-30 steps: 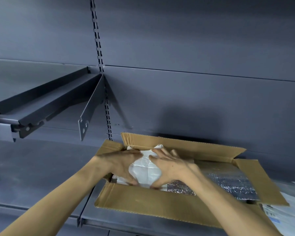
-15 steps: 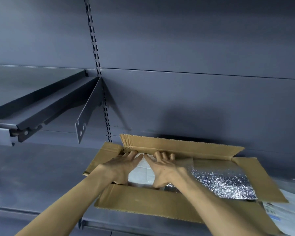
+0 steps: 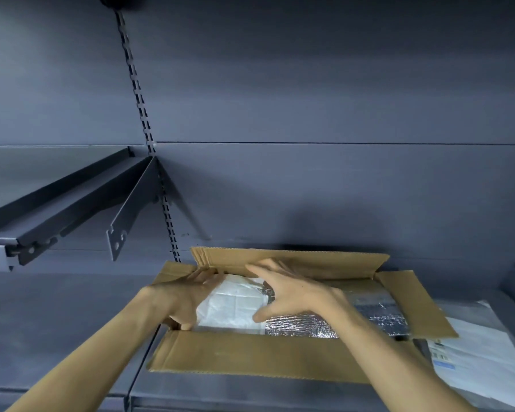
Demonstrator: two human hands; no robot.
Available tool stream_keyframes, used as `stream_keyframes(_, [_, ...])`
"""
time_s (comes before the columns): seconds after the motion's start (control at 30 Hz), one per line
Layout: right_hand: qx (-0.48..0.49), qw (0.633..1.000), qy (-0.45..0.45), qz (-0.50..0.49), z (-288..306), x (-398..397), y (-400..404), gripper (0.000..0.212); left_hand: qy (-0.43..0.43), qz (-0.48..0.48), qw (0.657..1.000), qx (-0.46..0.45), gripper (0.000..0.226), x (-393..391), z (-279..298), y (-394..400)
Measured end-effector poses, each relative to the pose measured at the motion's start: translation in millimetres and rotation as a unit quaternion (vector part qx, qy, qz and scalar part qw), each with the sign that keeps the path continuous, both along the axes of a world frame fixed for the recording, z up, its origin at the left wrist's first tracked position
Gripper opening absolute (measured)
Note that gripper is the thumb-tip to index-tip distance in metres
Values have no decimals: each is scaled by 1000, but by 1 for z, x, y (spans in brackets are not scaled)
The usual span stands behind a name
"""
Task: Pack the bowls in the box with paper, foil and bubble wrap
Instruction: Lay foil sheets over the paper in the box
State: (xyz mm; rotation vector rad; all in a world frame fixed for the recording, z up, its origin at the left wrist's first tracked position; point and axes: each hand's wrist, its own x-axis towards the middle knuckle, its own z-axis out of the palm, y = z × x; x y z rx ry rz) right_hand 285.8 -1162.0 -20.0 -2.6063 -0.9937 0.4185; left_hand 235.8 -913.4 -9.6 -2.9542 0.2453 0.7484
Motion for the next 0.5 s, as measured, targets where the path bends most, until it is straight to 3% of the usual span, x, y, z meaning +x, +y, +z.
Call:
stream_keyframes(0.1, [79,995,-59,-28,-5,-4,-33,86,-13,30,999,-24,111,-5,14,5])
stream_keyframes(0.17, [127,987,-79,-53,-10,-8,-61,67,-104,-6,992,-65,87,-6,19,-4])
stream_keyframes(0.3, [182,963,-141,-138,-16,-16,-122,37,-237,-102,930,-263,43,-6,20,-73])
stream_keyframes(0.4, [214,932,-202,-213,-14,-25,-168,29,-279,-141,898,-308,38,1,19,-146])
stream_keyframes(0.5, [244,871,-259,-338,-19,-41,-224,27,-288,-174,871,-358,39,7,17,-216])
